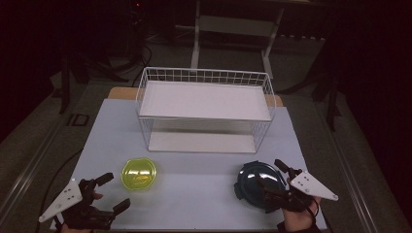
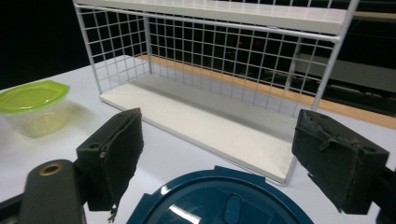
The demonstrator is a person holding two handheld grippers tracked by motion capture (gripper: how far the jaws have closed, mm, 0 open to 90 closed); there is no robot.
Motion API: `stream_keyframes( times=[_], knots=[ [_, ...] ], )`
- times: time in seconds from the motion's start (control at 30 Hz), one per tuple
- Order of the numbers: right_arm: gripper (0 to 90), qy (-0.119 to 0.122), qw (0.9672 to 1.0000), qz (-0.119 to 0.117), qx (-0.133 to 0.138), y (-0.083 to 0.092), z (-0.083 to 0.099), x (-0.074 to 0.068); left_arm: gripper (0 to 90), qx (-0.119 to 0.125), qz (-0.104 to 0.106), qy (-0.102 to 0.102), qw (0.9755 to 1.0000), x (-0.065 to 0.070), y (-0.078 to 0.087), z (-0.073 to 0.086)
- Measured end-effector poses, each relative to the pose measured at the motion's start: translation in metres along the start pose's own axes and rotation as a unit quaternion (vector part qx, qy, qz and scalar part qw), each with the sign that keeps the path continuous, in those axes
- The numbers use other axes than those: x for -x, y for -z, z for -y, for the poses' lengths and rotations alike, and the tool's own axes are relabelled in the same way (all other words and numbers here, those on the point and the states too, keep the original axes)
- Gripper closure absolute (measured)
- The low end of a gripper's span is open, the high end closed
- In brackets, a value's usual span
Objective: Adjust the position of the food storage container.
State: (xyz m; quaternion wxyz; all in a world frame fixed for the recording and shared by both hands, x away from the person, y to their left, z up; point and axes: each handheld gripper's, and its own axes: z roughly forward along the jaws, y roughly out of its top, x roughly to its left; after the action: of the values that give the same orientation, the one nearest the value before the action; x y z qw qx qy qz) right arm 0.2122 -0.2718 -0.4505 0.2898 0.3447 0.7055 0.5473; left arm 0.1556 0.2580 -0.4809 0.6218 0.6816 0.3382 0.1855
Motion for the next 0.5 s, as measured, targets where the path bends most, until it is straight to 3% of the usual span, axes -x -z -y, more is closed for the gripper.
stream_keyframes(
  times=[0.5],
  knots=[
    [20.2,0.020,0.9998,-0.002,-0.010,0.004,-0.017,-0.017,0.0,0.000,0.002,0.000,1.0000,0.000,-0.001,0.000]
  ],
)
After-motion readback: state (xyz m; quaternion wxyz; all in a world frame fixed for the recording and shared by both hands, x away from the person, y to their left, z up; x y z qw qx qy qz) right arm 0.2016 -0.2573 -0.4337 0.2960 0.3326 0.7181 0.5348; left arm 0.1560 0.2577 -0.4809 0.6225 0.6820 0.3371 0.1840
